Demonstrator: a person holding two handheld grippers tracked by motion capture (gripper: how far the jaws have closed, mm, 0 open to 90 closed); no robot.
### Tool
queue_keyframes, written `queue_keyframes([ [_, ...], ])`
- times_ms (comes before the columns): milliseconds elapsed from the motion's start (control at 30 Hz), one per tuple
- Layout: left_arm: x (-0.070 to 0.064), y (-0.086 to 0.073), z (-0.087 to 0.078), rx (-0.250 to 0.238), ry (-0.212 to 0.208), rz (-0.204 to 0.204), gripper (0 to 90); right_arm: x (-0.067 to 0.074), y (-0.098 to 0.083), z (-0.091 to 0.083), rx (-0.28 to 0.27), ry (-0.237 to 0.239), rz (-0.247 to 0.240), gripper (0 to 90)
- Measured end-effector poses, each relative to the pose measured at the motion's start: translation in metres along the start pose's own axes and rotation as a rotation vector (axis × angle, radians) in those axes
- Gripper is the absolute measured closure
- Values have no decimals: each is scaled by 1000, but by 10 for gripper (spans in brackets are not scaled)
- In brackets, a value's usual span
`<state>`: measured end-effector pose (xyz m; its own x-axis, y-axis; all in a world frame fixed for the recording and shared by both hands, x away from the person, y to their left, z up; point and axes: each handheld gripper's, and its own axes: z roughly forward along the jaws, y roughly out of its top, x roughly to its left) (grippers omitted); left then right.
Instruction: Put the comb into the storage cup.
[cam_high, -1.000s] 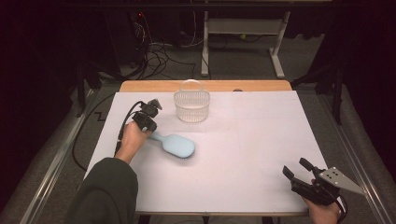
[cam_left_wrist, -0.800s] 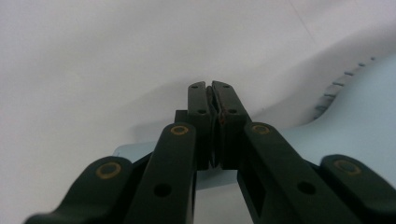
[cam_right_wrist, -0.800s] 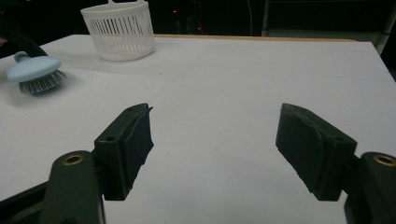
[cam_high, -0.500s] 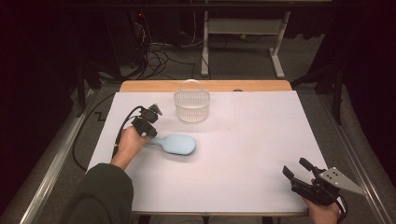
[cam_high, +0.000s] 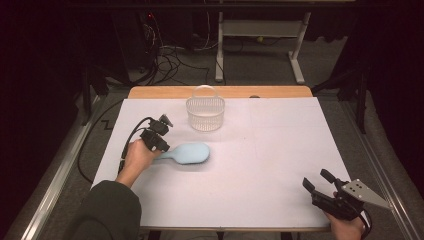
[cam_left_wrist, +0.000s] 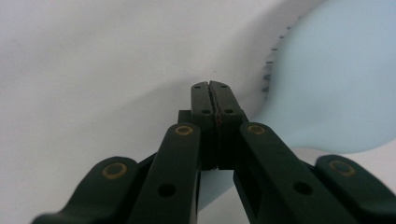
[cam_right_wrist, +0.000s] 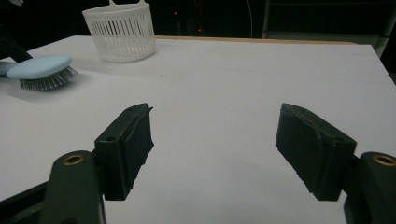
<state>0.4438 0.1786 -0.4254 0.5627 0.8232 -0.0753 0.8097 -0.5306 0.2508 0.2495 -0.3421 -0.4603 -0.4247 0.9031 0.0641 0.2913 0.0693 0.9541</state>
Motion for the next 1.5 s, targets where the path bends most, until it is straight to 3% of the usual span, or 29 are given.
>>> queue_keyframes([
  [600, -13, -13, 0, 8, -19, 36, 891, 1, 0, -1, -7, -9, -7, 281],
  [833, -14, -20, -2, -5, -32, 32, 890, 1, 0, -1, -7, -7, -7, 281],
  [1067, -11, -33, -4, -9, -3, 32, 890, 1, 0, -1, -10, -10, -8, 281],
  [1300, -13, -43, -6, -14, -16, 32, 890, 1, 0, -1, -8, -12, -9, 281],
  [1500, -19, -49, -8, -34, -2, 59, 891, 1, 1, -1, -8, -13, -10, 281],
])
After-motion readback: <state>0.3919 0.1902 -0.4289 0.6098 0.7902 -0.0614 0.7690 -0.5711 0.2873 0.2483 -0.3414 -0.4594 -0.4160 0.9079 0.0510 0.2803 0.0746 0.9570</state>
